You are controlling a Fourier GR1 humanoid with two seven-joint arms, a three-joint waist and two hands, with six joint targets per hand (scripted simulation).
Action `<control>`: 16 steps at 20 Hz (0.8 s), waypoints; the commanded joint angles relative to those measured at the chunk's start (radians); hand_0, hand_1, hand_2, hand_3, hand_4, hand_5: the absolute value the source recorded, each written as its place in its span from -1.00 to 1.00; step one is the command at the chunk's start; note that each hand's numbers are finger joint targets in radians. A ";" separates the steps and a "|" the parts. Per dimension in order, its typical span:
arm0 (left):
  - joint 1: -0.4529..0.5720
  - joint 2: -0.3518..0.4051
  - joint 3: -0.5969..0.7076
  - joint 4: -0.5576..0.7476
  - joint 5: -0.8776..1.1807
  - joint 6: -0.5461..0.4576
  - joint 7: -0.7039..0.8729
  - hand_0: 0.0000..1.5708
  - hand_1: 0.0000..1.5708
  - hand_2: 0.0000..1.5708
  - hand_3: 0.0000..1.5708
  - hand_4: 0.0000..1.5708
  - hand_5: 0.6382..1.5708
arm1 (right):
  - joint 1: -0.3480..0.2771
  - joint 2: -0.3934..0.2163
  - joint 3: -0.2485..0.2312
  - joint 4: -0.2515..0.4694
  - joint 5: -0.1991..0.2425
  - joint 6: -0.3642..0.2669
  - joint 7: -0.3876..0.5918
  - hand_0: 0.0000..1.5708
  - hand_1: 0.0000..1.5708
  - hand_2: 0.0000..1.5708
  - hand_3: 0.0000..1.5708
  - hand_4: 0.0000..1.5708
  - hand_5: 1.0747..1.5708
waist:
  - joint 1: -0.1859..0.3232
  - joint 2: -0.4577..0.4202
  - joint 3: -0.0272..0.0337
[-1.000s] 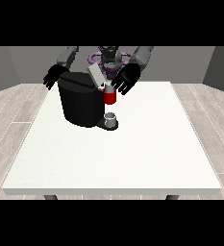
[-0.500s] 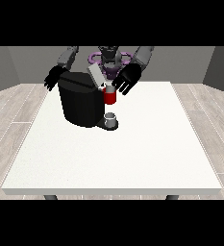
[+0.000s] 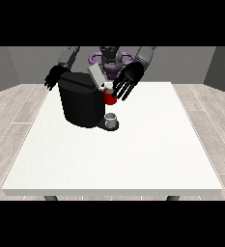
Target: Insert the coffee pod into the coffee machine and close the lid
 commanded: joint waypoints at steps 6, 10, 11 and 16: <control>0.044 0.010 0.000 -0.015 -0.008 -0.042 -0.023 -1.00 -1.00 -1.00 -1.00 -1.00 1.00 | 0.074 -0.031 -0.037 0.050 -0.025 0.036 -0.058 -1.00 -1.00 -1.00 -1.00 -0.52 1.00 | 0.039 -0.051 -0.0016; 0.069 -0.042 -0.007 -0.007 -0.022 -0.014 0.012 -1.00 -1.00 -1.00 -1.00 -1.00 1.00 | 0.100 0.031 0.039 0.022 -0.007 -0.038 -0.027 -1.00 -1.00 -1.00 -1.00 -0.54 1.00 | 0.034 -0.093 -0.0019; 0.069 -0.077 -0.024 -0.026 -0.030 -0.017 0.025 -1.00 -1.00 -1.00 -1.00 -1.00 1.00 | 0.042 0.007 -0.011 0.047 -0.003 -0.028 -0.008 -1.00 -1.00 -1.00 -1.00 -0.50 1.00 | 0.056 -0.095 -0.0018; 0.124 -0.145 -0.003 -0.052 0.017 -0.051 0.062 -1.00 -1.00 -1.00 -1.00 -1.00 1.00 | 0.099 -0.010 -0.043 0.065 -0.051 0.004 0.020 -1.00 -1.00 -1.00 -1.00 -0.51 1.00 | 0.098 -0.218 -0.0019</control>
